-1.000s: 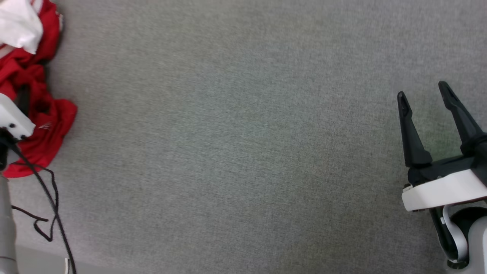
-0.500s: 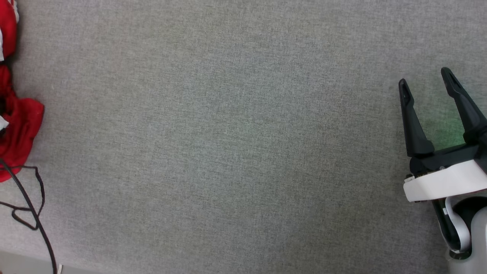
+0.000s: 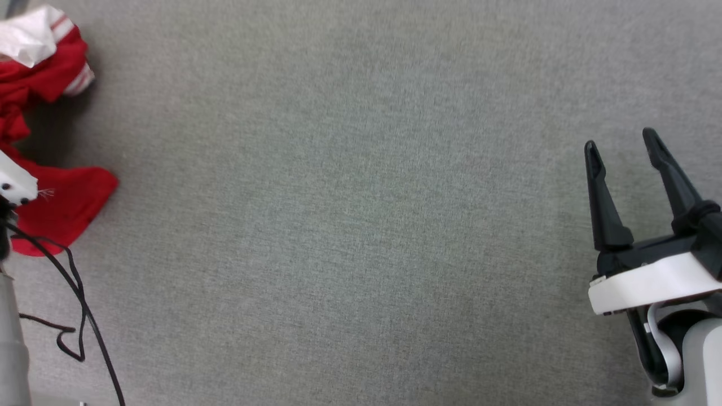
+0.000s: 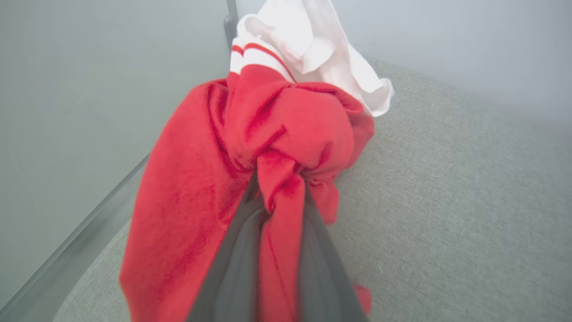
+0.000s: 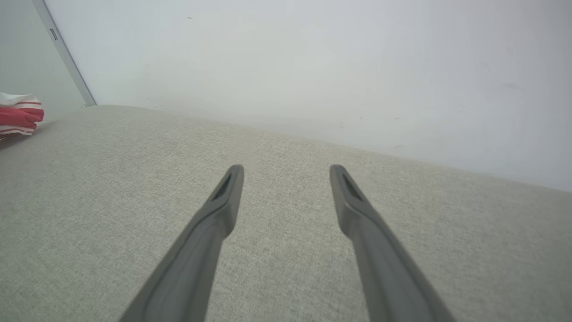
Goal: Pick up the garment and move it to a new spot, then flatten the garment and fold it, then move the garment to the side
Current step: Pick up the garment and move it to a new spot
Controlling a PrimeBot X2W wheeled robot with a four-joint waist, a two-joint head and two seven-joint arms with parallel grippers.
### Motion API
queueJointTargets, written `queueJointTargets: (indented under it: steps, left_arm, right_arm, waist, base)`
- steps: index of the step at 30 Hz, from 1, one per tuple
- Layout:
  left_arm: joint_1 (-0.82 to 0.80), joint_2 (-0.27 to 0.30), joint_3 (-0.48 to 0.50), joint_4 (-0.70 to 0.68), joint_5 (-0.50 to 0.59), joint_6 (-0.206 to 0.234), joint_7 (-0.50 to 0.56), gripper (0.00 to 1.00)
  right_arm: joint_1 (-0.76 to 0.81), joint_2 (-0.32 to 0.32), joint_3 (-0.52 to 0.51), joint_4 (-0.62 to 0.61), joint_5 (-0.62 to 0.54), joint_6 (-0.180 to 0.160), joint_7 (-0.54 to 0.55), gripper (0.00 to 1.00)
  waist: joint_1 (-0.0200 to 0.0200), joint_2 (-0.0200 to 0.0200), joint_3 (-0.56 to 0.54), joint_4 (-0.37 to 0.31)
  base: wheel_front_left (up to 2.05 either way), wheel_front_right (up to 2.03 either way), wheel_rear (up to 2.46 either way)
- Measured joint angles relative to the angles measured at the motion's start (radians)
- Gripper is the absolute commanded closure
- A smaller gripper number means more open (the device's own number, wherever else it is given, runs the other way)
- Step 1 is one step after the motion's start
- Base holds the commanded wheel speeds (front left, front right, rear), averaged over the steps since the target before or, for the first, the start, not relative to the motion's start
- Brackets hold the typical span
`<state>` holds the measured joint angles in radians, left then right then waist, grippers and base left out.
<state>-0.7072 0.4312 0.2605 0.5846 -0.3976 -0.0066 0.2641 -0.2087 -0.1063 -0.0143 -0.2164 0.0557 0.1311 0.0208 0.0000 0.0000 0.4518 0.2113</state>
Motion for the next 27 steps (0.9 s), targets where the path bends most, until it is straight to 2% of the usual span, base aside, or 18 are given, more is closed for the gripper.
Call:
queueJointTargets:
  steps: [7,12,18,27]
  left_arm:
    - [0.082,-0.023,-0.018,-0.073,0.042,0.005,-0.168,1.0]
    - [0.153,-0.058,-0.041,-0.142,0.067,0.01,-0.249,1.0]
    - [0.259,-0.104,-0.093,-0.253,0.089,0.011,-0.266,1.0]
    - [0.39,-0.19,-0.197,-0.415,0.099,-0.002,-0.203,1.0]
  right_arm:
    - [0.052,0.03,-0.026,0.013,0.016,0.0,-0.017,0.0]
    - [0.091,0.045,-0.056,0.027,0.028,0.0,-0.03,0.0]
    - [0.139,0.052,-0.064,0.045,0.034,0.0,-0.035,0.0]
    - [0.178,0.054,-0.047,0.073,0.069,0.0,-0.034,0.0]
  waist:
    - [-0.0002,0.0,-0.107,-0.014]
    - [-0.0002,0.0,-0.165,-0.036]
    - [-0.0003,0.0,-0.231,-0.08]
    - [-0.0002,0.0,-0.314,-0.187]
  base:
    - [0.0,0.0,0.0]
    - [0.0,0.0,0.0]
    - [0.0,0.0,0.0]
    - [0.0,0.0,0.0]
